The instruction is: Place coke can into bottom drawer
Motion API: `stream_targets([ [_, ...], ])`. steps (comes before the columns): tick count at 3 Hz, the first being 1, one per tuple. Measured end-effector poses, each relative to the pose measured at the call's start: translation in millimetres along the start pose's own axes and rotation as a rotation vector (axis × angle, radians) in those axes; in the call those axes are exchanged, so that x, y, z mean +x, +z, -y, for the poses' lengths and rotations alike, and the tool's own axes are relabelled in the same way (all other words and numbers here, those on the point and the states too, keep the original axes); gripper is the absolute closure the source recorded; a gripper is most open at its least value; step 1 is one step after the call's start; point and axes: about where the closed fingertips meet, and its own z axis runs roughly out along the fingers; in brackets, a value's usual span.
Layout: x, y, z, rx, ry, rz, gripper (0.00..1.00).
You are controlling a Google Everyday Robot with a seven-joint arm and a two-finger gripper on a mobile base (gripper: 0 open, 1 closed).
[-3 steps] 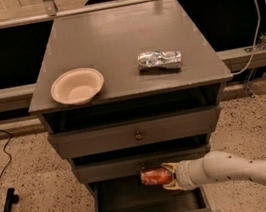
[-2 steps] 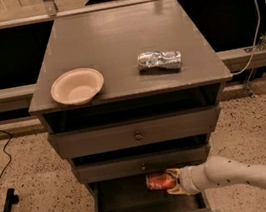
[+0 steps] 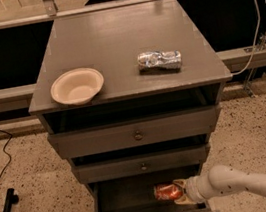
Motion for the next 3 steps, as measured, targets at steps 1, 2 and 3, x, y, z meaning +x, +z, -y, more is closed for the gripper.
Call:
stream_targets([
  [1, 27.7, 27.2, -7.8, -0.023, 0.032, 0.019, 1.00],
  [2, 51.6, 59.8, -9.5, -0.049, 0.059, 0.047, 1.00],
  [3, 64.1, 79.5, -4.7, -0.056, 0.084, 0.063, 0.85],
])
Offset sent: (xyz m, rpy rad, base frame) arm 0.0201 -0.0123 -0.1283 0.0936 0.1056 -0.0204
